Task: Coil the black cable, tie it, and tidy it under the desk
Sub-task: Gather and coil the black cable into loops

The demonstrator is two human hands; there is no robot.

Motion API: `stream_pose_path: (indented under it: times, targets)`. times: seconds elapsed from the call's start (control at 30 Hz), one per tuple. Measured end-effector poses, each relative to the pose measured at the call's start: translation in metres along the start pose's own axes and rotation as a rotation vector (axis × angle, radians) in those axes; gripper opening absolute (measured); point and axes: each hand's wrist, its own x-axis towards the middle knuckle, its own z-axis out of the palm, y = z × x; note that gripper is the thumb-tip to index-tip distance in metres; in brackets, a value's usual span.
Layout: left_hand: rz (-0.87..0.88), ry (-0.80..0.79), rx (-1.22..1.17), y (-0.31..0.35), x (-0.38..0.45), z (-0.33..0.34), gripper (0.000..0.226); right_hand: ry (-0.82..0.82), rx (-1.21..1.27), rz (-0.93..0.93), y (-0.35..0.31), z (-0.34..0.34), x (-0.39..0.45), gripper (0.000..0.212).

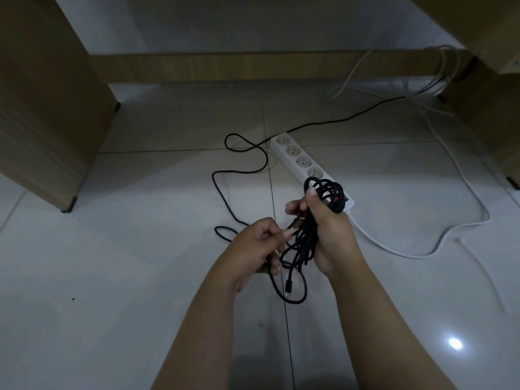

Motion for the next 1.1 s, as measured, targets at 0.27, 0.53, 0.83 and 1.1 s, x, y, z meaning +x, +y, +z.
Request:
stream_pose_path:
  times: [0.27, 0.53, 0.83, 1.1]
  targets:
    - [-0.122, -0.067, 0.067, -0.004, 0.001, -0.016, 0.024, -0.082, 0.179, 0.017, 0.002, 0.010, -0.003, 0.038]
    - [0.049, 0.333, 0.086, 0.004, -0.004, -0.036, 0.039, 0.068, -0.138, 0.034, -0.002, 0.002, -0.002, 0.036]
    - [0.231, 0.368, 0.083, 0.010, 0.000, -0.034, 0.030, -0.035, -0.674, -0.013, 0.008, 0.011, -0.008, 0.015]
    - [0.425, 0.400, 0.197, 0.012, 0.001, -0.023, 0.009, -0.239, -0.441, 0.042, 0.015, 0.020, -0.011, 0.024]
